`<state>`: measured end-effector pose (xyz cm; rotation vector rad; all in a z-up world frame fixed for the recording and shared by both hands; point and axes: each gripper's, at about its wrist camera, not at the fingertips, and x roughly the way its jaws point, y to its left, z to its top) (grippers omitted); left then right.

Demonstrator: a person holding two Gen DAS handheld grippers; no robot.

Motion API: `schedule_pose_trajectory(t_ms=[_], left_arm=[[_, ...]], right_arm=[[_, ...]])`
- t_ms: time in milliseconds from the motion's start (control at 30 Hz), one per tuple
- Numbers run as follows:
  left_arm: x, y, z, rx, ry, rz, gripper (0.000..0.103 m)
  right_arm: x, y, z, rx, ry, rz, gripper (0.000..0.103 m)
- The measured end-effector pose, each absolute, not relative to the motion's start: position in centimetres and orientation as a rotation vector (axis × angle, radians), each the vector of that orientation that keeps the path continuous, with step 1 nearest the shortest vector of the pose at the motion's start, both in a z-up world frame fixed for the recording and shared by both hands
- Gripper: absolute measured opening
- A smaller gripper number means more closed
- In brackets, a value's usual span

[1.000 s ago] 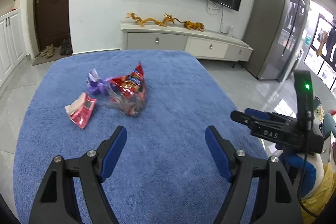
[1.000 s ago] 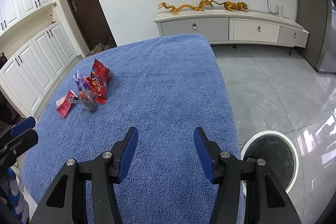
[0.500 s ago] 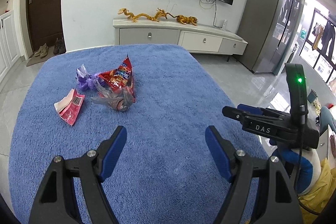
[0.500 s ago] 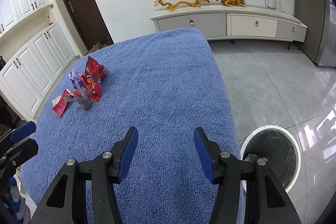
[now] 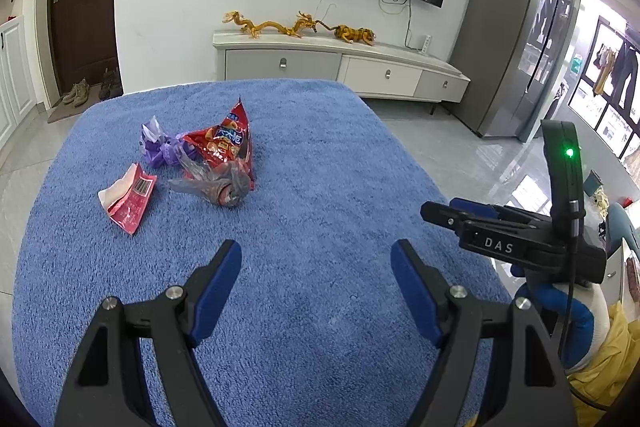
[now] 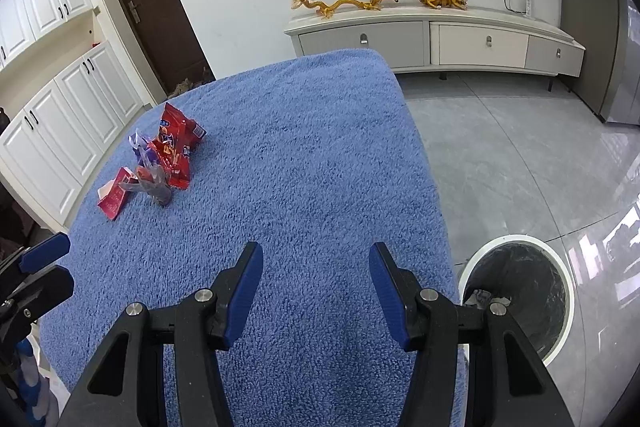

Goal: Collect trash
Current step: 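Return both tools to the blanket and hover over the remaining wrappers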

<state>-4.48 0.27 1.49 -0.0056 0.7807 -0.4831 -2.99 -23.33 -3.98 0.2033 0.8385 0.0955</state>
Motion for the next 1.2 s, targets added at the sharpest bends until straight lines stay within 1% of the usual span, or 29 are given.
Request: schedule_pose_trajectory(t_ms=[1200], left_arm=[[-4.53, 0.25, 0.76, -0.012, 0.803, -0.488, 0.076]], right_arm=[[-2.98, -22.73, -4.59, 0.202, 0.852, 0.096, 0.052]])
